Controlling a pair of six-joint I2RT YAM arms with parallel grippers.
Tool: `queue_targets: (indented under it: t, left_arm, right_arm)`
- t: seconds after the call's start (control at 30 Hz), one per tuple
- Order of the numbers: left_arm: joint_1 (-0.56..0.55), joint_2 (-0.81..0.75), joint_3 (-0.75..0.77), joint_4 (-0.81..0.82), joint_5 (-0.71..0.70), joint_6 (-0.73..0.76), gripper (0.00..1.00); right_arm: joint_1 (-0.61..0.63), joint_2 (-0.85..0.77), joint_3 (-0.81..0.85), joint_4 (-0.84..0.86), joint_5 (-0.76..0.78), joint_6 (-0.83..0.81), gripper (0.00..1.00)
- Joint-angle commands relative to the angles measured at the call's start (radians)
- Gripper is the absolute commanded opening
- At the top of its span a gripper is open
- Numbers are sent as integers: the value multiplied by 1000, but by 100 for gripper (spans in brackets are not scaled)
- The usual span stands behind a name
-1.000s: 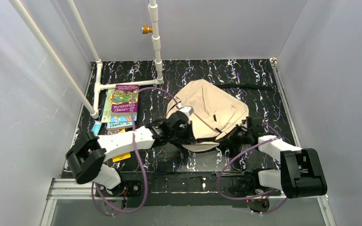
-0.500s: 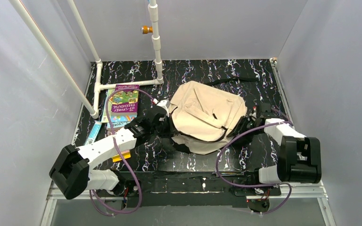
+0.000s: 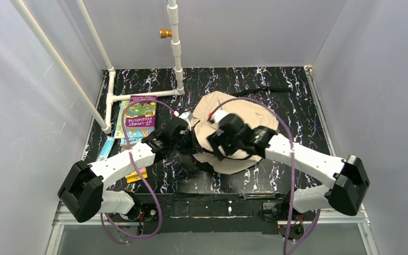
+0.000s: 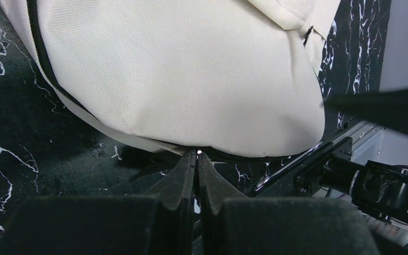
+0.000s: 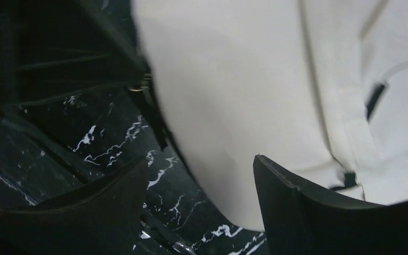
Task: Pack the student bag
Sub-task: Unzip the student bag at the center of the board.
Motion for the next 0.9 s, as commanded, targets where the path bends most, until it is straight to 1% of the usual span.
queue_targets:
  t: [0.0,0.1,0.13,0.17,0.2,0.27,0.33,0.37,0.4,0.43,0.5,0.6,0.7,0.87]
  left_arm:
    - [2,-57,13,-13,5,-26,0]
    - [1,-65,-2,11,18,-55,0]
    - [2,-69,-7,13,20,-59,0]
    - [2,-73,-9,11,20,-59,0]
    - [2,-77,-10,2,17,-59,0]
    - [2,-87,-12,-8,6,-59,0]
    - [2,-92,-11,-12,-10,-60,0]
    - [2,-89,-6,-17,-16,-58,0]
    - [2,-84,2,-22,-24,-56,0]
    - [2,-80,13,-30,-32,-53,0]
    - [3,-66,44,-70,-73,-46,0]
    - [23,-53,91,-162,-165,-44,0]
    - [79,-48,102,-197,-176,-34,0]
    - [205,-24,89,-207,-156,4,0]
  right_arm:
    - [132,69,50,145,89,-182,79]
    - [132,110,39,231,97,-201,76]
    - [132,123,39,238,117,-198,74]
    - [132,133,35,240,127,-193,70]
    - [132,140,29,243,121,-189,63]
    - [132,148,11,250,111,-171,43]
    - [132,147,-12,252,115,-140,25]
    - [132,142,-26,253,116,-125,14]
    - [132,138,-40,252,124,-108,6]
    - [132,131,-52,244,138,-86,1]
    - [132,107,-81,222,191,-49,1]
    - [132,43,-142,220,202,-1,1]
    - [132,-13,-195,197,235,49,1]
    - [130,-97,-249,173,244,62,1]
